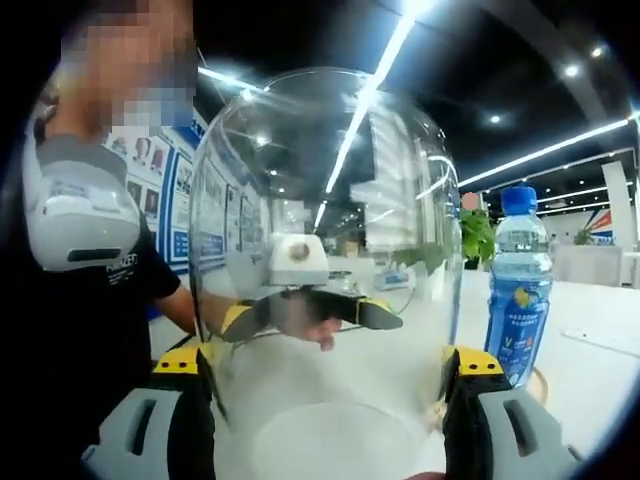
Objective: Open the cover put in the Mizone put the cover back on
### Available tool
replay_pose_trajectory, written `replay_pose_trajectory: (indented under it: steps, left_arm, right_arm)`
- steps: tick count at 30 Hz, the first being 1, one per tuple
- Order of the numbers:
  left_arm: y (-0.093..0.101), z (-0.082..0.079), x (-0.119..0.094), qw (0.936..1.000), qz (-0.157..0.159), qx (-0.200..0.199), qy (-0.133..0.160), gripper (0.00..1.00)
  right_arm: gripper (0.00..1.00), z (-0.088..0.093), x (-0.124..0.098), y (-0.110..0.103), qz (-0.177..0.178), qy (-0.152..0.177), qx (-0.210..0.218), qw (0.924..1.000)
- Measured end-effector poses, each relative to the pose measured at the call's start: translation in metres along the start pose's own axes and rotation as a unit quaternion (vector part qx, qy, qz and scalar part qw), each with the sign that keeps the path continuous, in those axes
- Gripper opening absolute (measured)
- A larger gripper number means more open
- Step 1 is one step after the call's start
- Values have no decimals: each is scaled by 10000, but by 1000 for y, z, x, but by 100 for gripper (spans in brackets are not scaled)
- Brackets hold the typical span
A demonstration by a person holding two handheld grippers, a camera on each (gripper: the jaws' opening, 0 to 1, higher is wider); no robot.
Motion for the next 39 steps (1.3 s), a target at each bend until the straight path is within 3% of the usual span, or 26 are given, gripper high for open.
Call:
replay_pose_trajectory:
  steps: [5, 13, 27, 39]
  left_arm:
    - [2, -3, 0, 9998, -62, -138, -101, 76]
    - [12, -11, -1, 9998, -142, -102, -9, 76]
    - [46, -51, 12, 9993, -169, 72, -313, 76]
    - [50, -87, 21, 9987, -338, 261, -261, 78]
  right_arm:
    - [90, -4, -2, -1, -2, 168, 154, 9997]
    - [90, -12, -4, -10, -53, 265, 147, 9995]
    - [90, -45, -22, -33, -21, 445, 58, 9990]
    - [90, -83, -25, -24, -42, 422, -178, 9989]
Point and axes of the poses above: the point that each gripper's makers call its tool centre point, and the gripper's own axes: x roughly forward along the fingers, y roughly to its right, z roughly out of its underside, the point moved 9 cm from there along -x, roughly backward along the fingers, and after that the axes turned 15 degrees about -z, right-handed, at the moved point
